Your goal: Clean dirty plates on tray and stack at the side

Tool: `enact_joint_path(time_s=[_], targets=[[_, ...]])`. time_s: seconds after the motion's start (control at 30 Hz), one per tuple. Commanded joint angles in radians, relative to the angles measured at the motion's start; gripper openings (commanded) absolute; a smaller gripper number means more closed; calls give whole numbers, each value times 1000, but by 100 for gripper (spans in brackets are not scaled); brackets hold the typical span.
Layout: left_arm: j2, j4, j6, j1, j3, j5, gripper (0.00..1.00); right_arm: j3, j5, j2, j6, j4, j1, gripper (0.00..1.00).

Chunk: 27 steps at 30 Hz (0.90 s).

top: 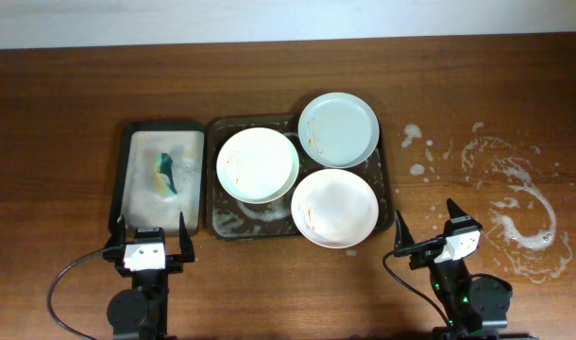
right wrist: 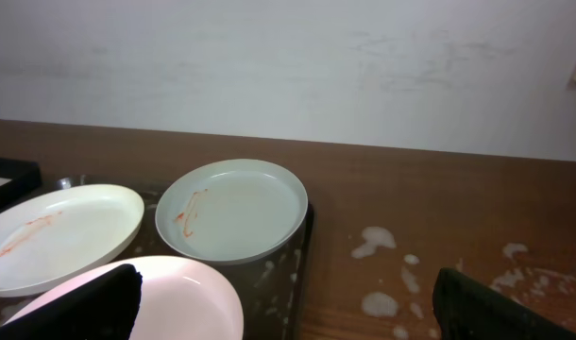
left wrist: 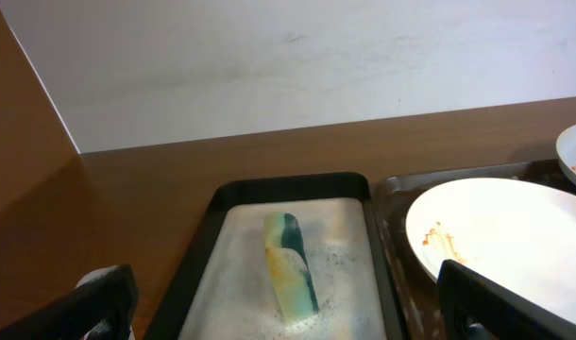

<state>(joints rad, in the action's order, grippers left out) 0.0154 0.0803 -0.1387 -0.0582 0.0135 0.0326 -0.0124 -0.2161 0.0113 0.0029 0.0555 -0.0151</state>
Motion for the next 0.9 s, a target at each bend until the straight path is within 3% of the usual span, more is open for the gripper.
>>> enact_joint_path(time_s=[0.0,0.6,0.87], targets=[[-9,3,-16,3,-4,-11,99,7,-9,-5,1,3,8,98],[-9,3,-16,3,-4,-11,99,7,-19,-5,2,-16,8,98],[-9,3,-16,3,-4,-11,99,-1,-275,-5,2,-201,8,98]])
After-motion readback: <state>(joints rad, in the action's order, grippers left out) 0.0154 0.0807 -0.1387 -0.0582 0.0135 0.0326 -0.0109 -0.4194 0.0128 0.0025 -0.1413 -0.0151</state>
